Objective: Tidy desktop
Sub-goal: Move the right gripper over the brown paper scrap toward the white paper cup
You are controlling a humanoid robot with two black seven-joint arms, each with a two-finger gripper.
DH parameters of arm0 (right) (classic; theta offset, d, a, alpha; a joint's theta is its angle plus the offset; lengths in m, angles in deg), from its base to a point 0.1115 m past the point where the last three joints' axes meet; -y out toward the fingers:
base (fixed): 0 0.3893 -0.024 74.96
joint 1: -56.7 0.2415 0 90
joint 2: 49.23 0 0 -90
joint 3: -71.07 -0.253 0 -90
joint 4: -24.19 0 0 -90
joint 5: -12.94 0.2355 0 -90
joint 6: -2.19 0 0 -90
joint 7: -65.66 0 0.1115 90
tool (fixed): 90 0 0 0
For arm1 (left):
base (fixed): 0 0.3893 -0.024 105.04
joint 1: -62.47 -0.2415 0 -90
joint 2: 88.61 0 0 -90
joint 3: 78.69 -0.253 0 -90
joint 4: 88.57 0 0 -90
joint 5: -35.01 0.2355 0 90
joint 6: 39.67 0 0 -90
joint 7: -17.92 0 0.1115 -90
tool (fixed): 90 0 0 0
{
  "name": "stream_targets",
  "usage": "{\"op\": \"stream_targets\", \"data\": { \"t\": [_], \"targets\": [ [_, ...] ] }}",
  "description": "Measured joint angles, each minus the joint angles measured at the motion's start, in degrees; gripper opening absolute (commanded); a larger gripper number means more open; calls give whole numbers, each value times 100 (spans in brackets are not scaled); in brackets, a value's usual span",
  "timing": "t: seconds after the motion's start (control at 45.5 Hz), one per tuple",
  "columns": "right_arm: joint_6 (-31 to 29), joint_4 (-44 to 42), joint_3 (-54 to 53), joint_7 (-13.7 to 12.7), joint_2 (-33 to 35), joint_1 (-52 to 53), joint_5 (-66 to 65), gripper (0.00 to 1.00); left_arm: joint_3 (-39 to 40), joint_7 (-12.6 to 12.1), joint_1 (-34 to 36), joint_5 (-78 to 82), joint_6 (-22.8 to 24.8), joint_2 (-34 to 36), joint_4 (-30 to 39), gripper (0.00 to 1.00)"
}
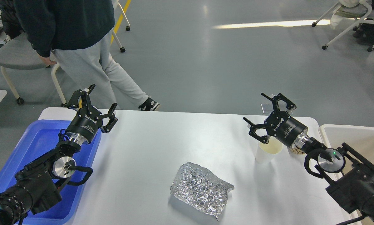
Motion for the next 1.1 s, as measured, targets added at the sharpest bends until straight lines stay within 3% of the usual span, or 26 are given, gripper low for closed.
{"op": "stream_targets", "data": {
  "t": [0.725,1.099],
  "targets": [
    [11,63,11,-14,221,-68,6,100,4,-6,0,0,-5,-1,0,100],
    [28,611,20,-54,818,-34,15,100,4,-7,-2,0,-1,1,0,100]
  ]
}}
